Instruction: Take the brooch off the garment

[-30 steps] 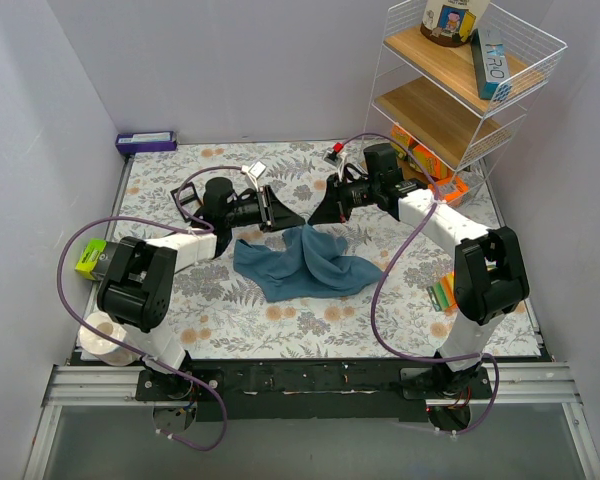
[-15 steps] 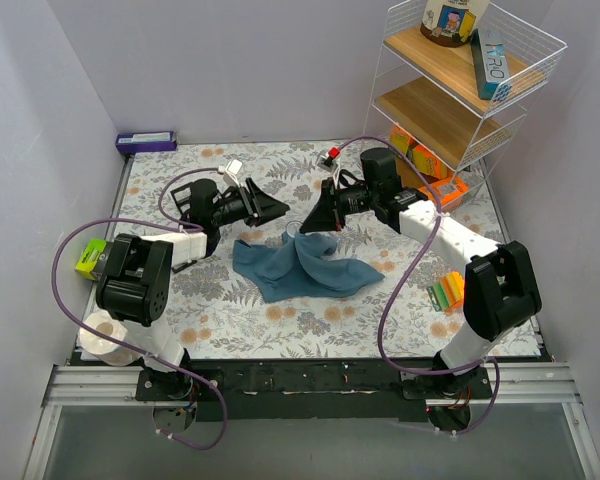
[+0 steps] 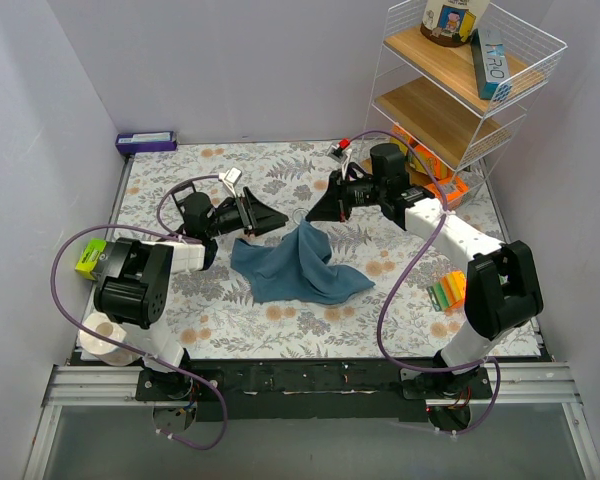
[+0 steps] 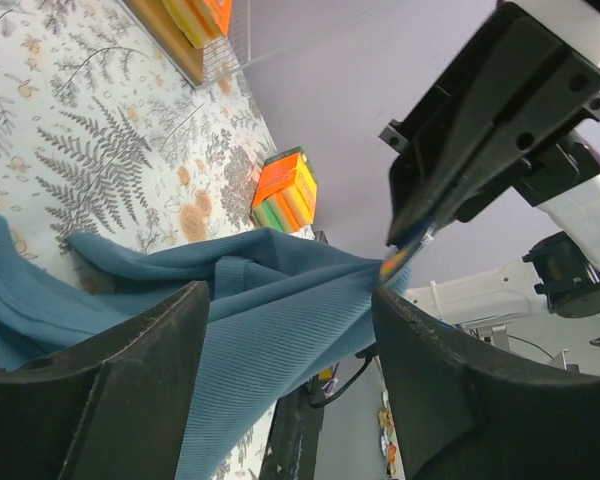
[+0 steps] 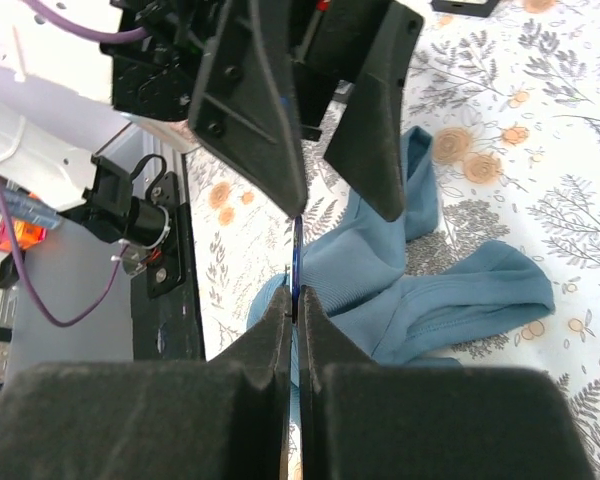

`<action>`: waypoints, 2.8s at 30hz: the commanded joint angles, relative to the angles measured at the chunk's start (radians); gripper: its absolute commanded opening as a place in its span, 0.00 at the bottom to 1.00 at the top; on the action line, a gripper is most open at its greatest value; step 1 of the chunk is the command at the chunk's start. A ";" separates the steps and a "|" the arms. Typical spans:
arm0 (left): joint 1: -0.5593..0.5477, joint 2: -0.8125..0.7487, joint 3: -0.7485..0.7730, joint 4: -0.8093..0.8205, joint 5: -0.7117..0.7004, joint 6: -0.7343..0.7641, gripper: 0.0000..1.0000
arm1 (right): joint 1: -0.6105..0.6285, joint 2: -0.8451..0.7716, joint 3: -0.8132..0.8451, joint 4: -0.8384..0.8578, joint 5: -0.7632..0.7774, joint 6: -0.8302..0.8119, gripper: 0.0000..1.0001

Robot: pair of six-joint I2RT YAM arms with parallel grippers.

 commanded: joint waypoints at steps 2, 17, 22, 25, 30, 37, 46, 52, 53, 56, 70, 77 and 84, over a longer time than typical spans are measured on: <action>-0.024 -0.023 0.050 0.082 0.006 -0.033 0.66 | -0.008 -0.035 0.015 0.055 0.071 0.047 0.01; -0.081 0.037 0.119 0.064 -0.020 -0.044 0.54 | 0.007 -0.038 0.004 0.067 0.151 0.083 0.01; -0.081 0.040 0.118 0.050 -0.019 -0.033 0.47 | 0.010 -0.037 0.003 0.073 0.146 0.088 0.01; -0.081 0.045 0.124 0.039 -0.025 -0.028 0.43 | 0.012 -0.038 0.003 0.079 0.139 0.085 0.01; -0.081 0.063 0.142 0.025 -0.034 -0.033 0.43 | 0.021 -0.041 -0.002 0.084 0.139 0.083 0.01; -0.081 0.066 0.147 0.014 -0.039 -0.028 0.42 | 0.030 -0.041 -0.002 0.090 0.137 0.076 0.01; -0.082 0.065 0.149 0.027 -0.028 -0.016 0.43 | 0.032 -0.028 0.009 0.095 0.148 0.082 0.01; -0.084 0.068 0.146 0.019 -0.029 -0.011 0.42 | 0.032 -0.017 0.015 0.102 0.140 0.083 0.01; -0.084 0.070 0.152 0.018 -0.029 -0.010 0.42 | 0.032 -0.017 0.013 0.102 0.137 0.083 0.01; -0.085 0.076 0.159 0.016 -0.031 -0.005 0.42 | 0.032 -0.015 0.006 0.101 0.137 0.080 0.01; -0.098 0.123 0.236 -0.105 -0.115 0.005 0.25 | 0.062 -0.011 -0.019 0.141 0.083 0.088 0.01; -0.105 0.155 0.300 -0.255 -0.177 0.034 0.08 | 0.067 -0.008 -0.022 0.170 0.057 0.103 0.01; -0.107 0.174 0.336 -0.292 -0.209 0.044 0.12 | 0.072 -0.014 -0.025 0.171 0.056 0.096 0.01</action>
